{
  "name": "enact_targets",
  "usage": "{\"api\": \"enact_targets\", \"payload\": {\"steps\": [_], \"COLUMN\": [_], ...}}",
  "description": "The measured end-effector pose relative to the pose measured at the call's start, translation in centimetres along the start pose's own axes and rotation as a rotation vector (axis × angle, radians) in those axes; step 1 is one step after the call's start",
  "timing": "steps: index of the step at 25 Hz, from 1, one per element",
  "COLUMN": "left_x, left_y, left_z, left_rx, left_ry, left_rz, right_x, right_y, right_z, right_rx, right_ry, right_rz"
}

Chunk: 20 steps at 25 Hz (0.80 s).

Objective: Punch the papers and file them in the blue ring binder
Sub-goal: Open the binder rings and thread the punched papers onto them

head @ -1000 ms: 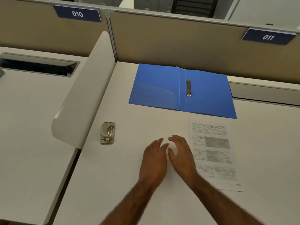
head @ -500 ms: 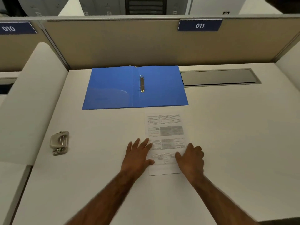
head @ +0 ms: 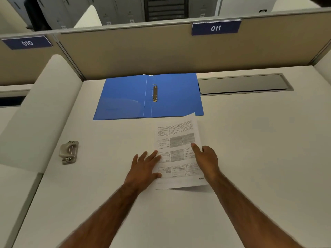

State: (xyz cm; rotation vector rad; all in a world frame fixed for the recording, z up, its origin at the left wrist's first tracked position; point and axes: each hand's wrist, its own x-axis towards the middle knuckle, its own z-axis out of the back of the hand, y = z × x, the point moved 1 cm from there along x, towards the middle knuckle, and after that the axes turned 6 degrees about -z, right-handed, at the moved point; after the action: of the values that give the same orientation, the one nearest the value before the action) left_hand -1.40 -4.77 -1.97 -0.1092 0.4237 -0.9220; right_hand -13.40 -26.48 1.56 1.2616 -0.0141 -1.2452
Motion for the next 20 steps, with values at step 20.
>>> {"api": "enact_targets", "payload": {"steps": [20], "left_x": [-0.3], "left_y": [-0.1], "left_z": [0.4], "left_rx": [0.022], "left_ry": [0.024], "left_rz": [-0.012], "right_x": [2.3], "right_y": [3.3], "right_z": [1.0], "right_rx": [0.320], "right_ry": [0.320], "right_rz": [-0.020]}}
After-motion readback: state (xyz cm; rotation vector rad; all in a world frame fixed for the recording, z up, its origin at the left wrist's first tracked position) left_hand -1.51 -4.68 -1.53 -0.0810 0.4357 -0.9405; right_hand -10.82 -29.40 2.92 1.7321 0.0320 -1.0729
